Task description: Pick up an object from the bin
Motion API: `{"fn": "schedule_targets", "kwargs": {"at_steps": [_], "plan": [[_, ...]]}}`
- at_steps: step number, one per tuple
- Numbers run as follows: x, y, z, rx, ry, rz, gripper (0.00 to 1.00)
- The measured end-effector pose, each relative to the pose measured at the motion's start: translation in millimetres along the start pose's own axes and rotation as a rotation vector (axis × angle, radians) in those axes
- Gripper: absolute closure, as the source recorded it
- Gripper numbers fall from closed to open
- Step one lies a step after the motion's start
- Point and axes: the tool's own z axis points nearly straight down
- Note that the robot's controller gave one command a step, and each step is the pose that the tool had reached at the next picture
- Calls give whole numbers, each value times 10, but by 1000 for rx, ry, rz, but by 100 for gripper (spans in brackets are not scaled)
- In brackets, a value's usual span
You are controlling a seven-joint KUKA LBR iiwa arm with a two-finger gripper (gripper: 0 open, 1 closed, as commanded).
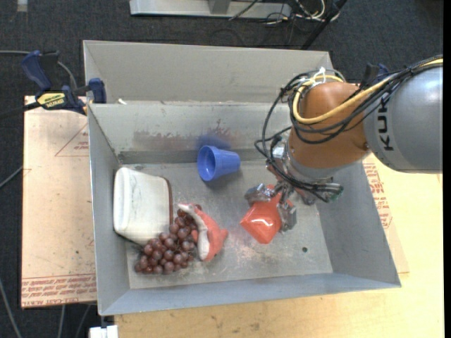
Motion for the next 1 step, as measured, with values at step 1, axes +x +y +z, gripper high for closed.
{"fn": "schedule_targets", "kwargs": {"at_steps": [1], "plan": [[-10,-12,-157,4,-3,0,100]]}}
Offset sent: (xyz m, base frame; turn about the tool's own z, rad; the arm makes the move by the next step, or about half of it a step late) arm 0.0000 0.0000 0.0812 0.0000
